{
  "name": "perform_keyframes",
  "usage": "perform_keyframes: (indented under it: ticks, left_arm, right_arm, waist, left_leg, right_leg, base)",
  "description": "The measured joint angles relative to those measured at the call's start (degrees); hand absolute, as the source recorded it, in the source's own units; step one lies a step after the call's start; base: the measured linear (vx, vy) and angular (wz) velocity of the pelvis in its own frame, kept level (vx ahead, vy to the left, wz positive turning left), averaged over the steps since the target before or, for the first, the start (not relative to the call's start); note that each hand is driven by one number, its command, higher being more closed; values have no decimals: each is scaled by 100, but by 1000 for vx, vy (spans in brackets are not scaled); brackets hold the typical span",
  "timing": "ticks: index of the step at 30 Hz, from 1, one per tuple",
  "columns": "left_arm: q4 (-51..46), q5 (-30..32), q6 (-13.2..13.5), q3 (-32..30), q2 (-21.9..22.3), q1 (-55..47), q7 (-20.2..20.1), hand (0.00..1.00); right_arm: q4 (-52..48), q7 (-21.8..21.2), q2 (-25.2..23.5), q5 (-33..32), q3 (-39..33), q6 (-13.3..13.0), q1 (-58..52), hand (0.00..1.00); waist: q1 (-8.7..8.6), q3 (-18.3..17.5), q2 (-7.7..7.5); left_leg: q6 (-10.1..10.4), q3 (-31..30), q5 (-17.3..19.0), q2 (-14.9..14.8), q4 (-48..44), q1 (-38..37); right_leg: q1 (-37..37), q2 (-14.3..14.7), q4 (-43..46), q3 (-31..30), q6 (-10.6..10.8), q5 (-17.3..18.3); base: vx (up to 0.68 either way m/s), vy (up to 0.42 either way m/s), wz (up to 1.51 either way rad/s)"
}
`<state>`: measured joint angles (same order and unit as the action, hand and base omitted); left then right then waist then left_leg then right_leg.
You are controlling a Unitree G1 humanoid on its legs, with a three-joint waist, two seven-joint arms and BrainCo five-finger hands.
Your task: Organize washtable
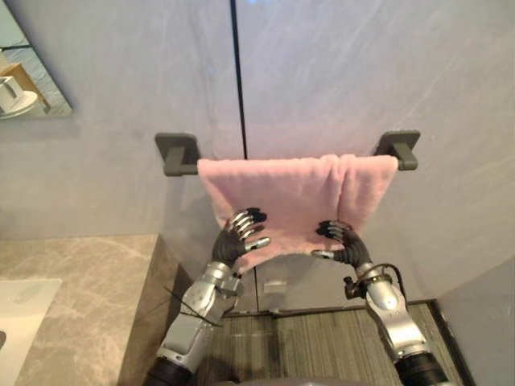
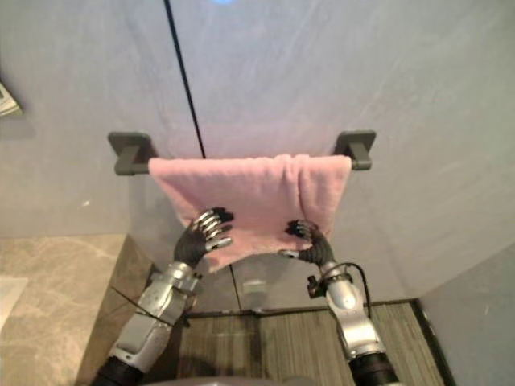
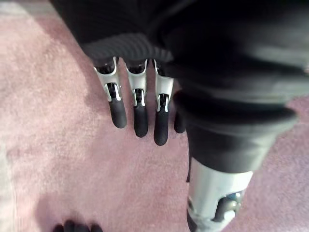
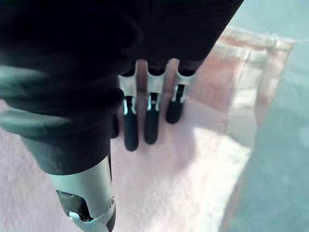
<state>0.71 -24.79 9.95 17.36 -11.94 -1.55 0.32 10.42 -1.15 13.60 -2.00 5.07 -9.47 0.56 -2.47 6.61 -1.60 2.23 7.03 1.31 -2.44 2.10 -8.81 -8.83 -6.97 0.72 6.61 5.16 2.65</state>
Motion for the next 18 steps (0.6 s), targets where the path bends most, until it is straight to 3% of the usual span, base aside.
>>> perform_keyframes:
  ticks: [18]
  left_arm:
    - [190,93,0,-909,191,-672,-17,0]
  right_arm:
    - [-5,216,-407,-416,-1339,5,-671,0]
  waist:
    - [-10,-74,-141]
  left_leg:
    - [1,2,-1,2,6,-26]
  right_leg:
    - [-1,0,-2,7,1,0]
  base:
    - [-5,-3,0]
